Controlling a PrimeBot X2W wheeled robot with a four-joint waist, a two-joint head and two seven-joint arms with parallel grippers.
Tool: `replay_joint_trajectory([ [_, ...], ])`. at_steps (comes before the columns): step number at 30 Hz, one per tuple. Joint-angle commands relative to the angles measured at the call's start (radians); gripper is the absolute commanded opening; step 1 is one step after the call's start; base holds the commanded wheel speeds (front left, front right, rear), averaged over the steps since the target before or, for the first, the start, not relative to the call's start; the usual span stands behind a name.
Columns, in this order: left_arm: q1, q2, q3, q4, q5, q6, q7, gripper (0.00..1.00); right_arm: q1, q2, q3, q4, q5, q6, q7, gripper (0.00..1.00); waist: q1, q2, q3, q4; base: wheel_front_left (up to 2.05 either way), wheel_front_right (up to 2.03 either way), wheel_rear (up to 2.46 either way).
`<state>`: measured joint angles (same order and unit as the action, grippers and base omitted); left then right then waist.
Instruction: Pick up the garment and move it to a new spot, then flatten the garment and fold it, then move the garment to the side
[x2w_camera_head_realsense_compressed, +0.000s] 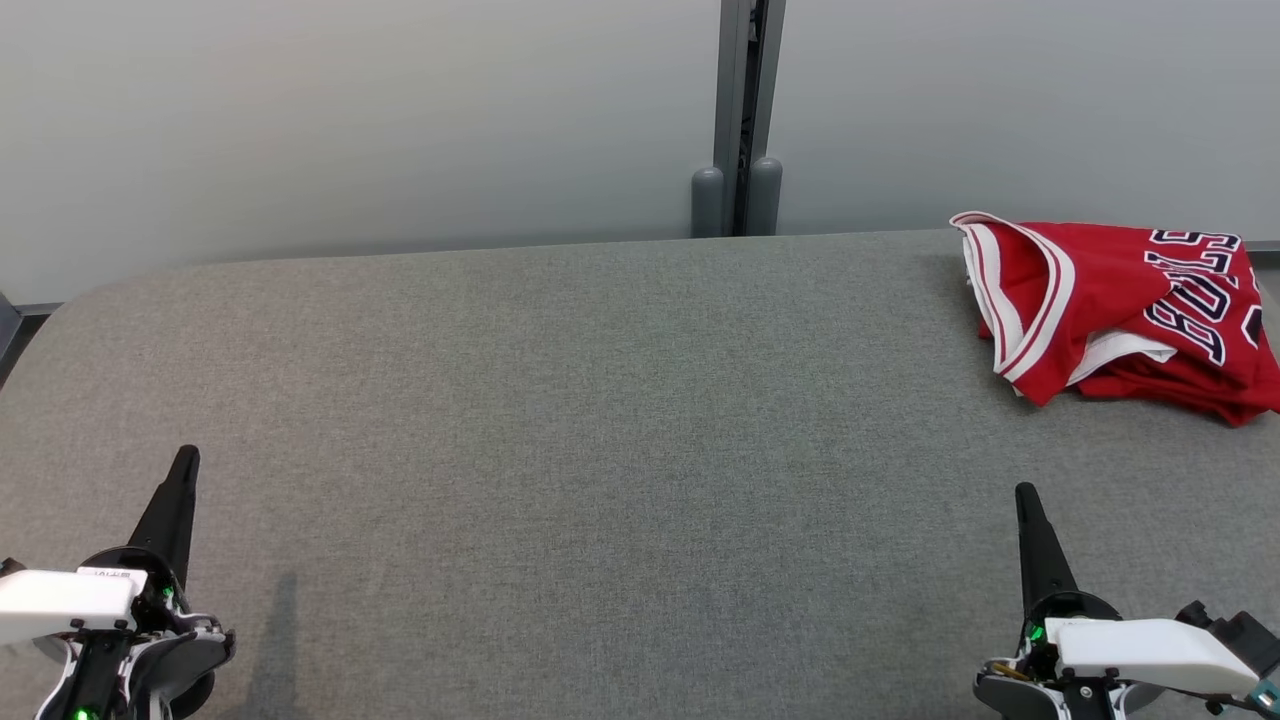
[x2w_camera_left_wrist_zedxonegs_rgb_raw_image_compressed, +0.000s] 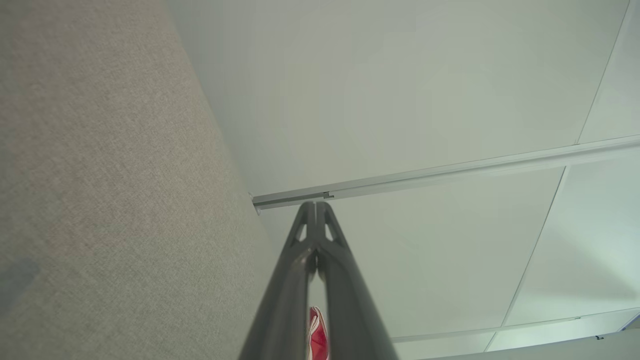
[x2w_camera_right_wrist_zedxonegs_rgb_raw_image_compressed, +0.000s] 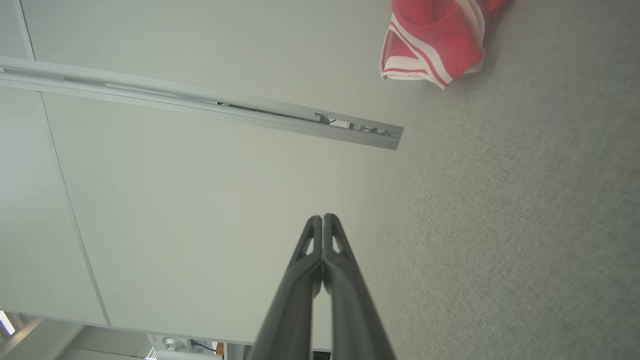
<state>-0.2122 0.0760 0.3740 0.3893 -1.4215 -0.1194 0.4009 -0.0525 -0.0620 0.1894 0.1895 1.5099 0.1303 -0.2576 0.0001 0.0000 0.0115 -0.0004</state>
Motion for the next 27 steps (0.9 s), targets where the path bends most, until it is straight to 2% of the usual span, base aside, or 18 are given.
replay_joint_trajectory([
  [1,-0.022,0.006,0.009,-0.003,-0.018,-0.006,0.008,0.0,-0.013,-0.001,-0.001,-0.005,0.019,0.001,-0.006,0.0,-0.0001,0.0,0.0,0.0,0.0,0.0,0.0],
  [21,-0.044,0.013,0.046,0.008,-0.141,-0.013,0.071,0.0,-0.018,0.011,0.009,-0.003,0.127,0.001,-0.005,0.0,-0.0001,0.0,-0.001,-0.001,0.0,0.0,0.0],
  [27,-0.042,0.013,0.043,0.008,-0.141,-0.013,0.07,0.0,-0.017,0.01,0.009,-0.003,0.126,0.001,-0.005,0.0,-0.0001,0.0,-0.001,-0.001,0.0,0.0,0.0],
])
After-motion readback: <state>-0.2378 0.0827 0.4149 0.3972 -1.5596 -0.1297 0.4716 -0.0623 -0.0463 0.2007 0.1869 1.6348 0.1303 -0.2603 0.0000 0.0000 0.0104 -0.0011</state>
